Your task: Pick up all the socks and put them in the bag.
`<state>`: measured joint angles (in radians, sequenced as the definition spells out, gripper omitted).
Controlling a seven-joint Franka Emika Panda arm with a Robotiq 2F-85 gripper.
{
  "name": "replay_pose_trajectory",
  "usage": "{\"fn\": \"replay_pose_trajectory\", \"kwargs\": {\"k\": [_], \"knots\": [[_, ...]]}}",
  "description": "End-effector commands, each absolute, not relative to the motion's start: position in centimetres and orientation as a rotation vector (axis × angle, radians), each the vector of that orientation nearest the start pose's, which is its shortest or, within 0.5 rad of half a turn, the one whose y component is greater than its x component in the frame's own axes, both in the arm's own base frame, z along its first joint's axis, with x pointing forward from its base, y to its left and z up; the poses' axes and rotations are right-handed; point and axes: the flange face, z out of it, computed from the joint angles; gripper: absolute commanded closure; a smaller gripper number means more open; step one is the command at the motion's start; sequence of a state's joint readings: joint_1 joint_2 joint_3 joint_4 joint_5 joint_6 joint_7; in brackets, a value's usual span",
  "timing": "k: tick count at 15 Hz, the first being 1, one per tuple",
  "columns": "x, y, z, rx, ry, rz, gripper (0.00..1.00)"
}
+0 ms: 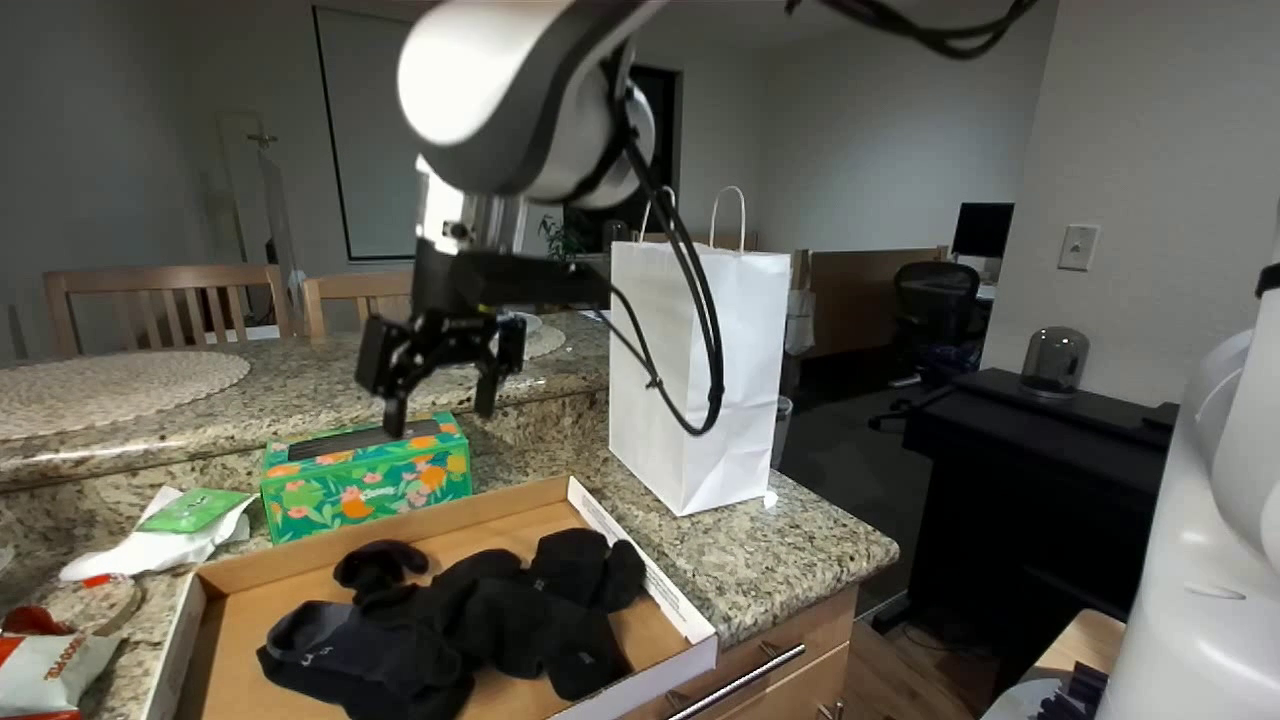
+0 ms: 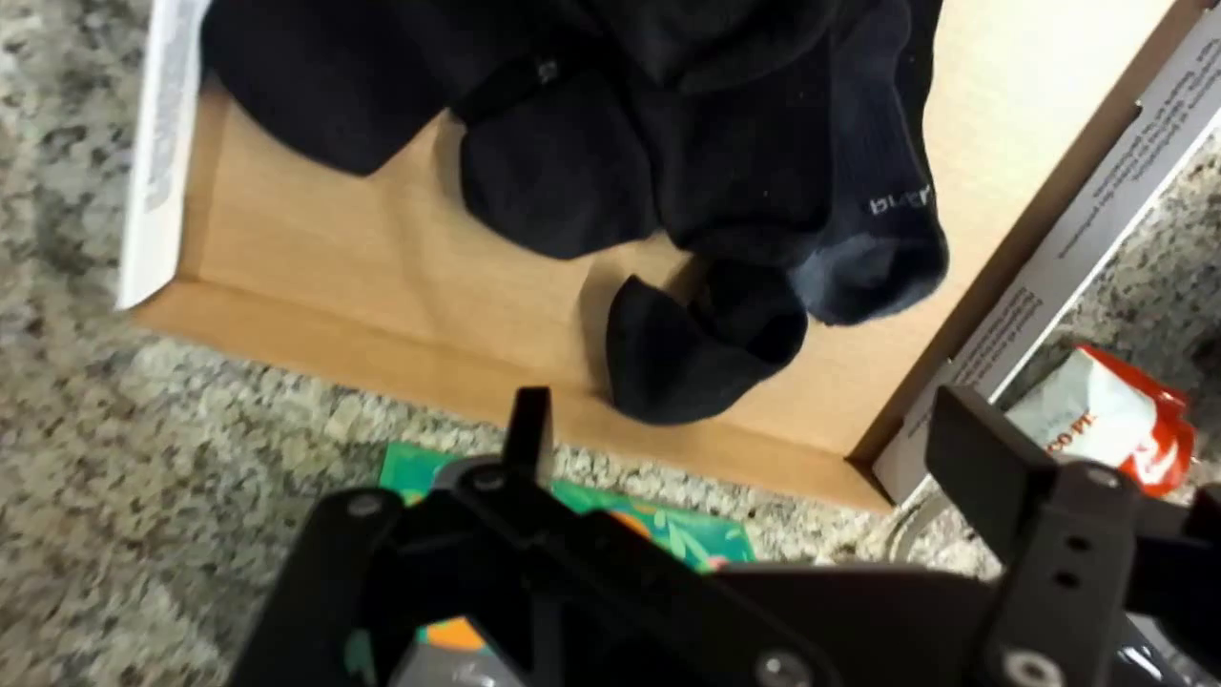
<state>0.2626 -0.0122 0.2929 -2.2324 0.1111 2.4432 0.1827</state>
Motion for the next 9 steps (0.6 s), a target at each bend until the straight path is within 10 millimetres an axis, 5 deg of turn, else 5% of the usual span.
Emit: {"fn": "replay_pose_trajectory", "kwargs": {"k": [1, 4, 9], "knots": [[44.9, 30.2, 32.5, -2.942, -0.398, -0.216, 0.00], [44.6, 30.3, 27.8, -2.951, -0.385, -0.179, 0.00], [44.7, 28.6, 24.0, -3.034, -0.461, -0.098, 0.00]]}}
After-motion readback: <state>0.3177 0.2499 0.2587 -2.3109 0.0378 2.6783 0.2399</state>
